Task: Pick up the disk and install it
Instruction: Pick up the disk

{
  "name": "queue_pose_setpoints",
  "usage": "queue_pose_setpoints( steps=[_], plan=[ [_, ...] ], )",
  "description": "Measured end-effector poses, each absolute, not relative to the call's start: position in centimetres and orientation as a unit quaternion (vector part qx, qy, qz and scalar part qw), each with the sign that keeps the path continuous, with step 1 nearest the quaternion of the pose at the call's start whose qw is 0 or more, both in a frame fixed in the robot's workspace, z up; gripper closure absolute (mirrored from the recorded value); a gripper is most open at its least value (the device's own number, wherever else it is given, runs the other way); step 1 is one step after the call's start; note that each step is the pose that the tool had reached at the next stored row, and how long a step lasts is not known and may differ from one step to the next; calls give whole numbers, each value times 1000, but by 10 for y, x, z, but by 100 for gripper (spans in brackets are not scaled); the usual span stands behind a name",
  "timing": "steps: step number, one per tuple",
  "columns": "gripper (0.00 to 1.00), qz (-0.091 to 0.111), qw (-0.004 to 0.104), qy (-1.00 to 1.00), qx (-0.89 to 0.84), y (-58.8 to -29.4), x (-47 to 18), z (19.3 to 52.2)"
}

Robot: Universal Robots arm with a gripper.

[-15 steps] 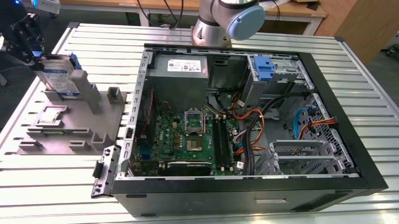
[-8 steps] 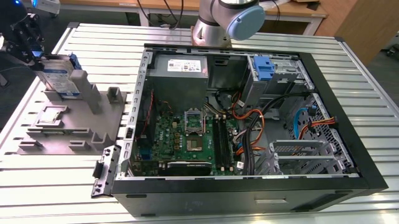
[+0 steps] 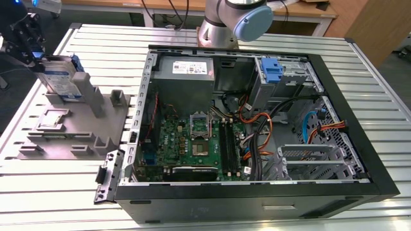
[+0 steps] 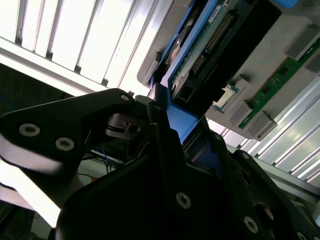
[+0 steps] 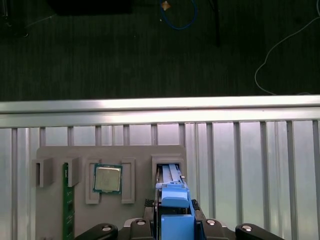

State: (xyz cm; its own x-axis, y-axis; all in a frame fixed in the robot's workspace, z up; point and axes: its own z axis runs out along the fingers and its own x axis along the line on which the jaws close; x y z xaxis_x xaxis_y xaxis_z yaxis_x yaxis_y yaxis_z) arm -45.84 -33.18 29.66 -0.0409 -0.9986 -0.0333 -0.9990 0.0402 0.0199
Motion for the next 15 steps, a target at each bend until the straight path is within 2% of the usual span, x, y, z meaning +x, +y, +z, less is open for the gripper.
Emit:
queue_pose_setpoints(
  steps=[15],
  plan=[
    [64,17,3,721,-692,-332,-458,315]
  ],
)
